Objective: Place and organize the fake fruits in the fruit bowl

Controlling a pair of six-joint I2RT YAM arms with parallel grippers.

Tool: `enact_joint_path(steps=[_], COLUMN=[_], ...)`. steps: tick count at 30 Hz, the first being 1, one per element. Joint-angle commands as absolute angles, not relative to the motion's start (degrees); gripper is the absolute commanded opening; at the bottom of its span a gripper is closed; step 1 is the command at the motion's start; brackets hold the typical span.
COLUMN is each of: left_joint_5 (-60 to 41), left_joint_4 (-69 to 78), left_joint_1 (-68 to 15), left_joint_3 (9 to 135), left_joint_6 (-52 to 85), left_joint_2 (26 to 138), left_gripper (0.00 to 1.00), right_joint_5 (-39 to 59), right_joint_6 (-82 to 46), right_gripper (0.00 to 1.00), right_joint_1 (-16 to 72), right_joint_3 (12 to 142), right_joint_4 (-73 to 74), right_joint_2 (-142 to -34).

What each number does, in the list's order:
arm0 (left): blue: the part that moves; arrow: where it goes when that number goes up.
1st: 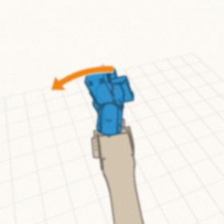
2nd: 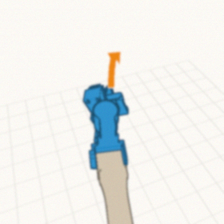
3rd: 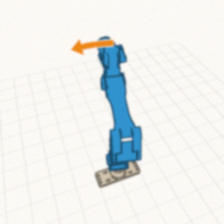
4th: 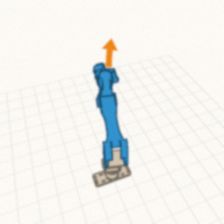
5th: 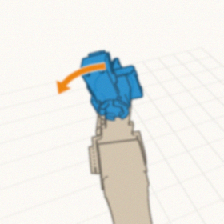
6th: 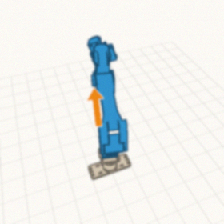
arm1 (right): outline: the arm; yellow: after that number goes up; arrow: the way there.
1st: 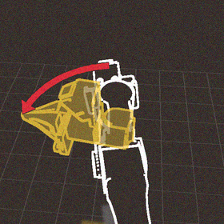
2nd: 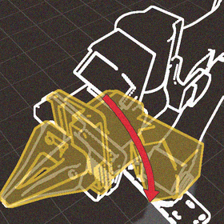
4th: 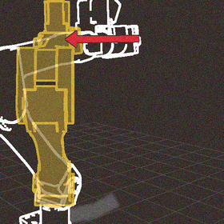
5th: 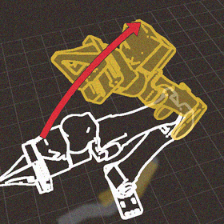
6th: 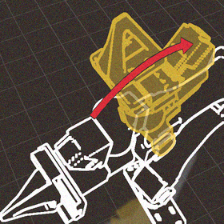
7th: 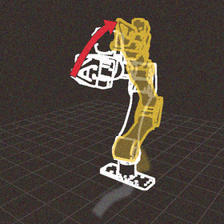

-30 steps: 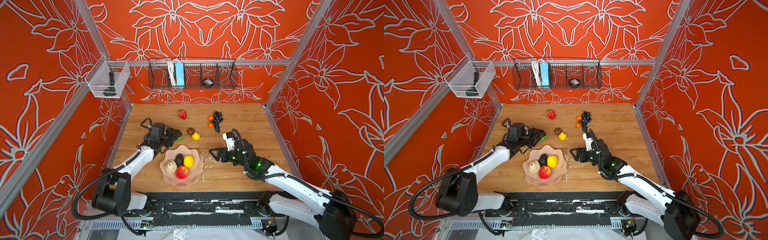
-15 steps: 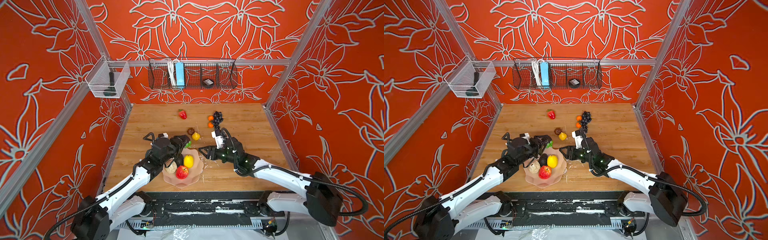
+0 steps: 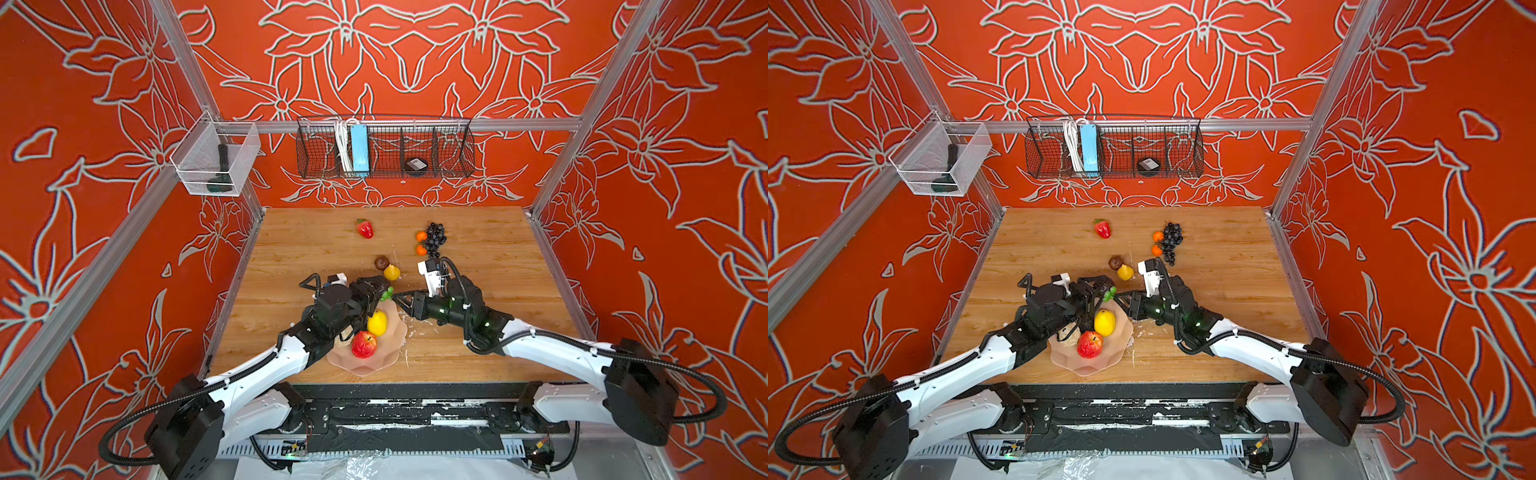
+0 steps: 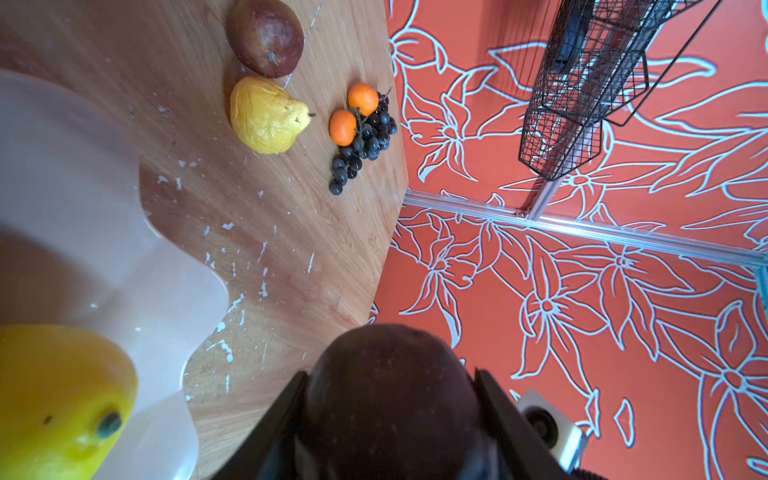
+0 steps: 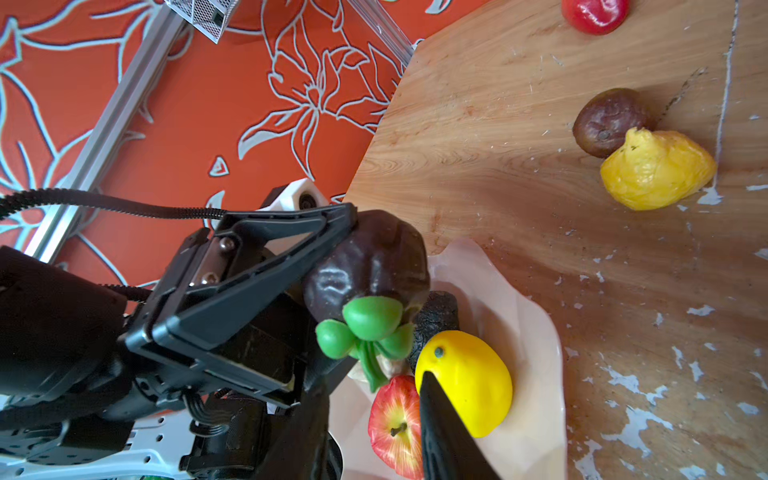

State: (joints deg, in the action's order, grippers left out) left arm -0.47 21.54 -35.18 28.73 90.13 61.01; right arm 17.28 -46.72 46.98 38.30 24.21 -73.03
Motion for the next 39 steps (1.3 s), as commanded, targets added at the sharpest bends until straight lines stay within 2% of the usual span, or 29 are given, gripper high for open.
enact_joint_path(steps=[1,11,20,39], left_joint_5=[0.9,1.0,1.6,0.9], left_joint_4=[25.4,26.2,26.1,26.8], left_joint_1=[-36.5,-37.6,-37.8,-37.8], left_joint_3=[28.8,29.0,29.0,29.3], left_joint_6=[91.7,92.2,92.2,92.5], left_joint_2=[61.7,62.1,61.7,62.3], left_gripper=[0.42,0.43,0.43,0.43], right_joint_5=[18.5,15.5,16.7,15.4], right_joint_6=[-47.5,-46.2,-46.2,-44.7], right_gripper=[0.33,0.28,0.24,0.22], right_joint_1=[47.5,47.9,48.2,48.6], right_joint_3=[38.2,37.0,36.8,36.9], right_joint_4=[27.5,24.5,24.9,23.8], right_joint_2=[-73.7,-72.1,-72.9,-72.1])
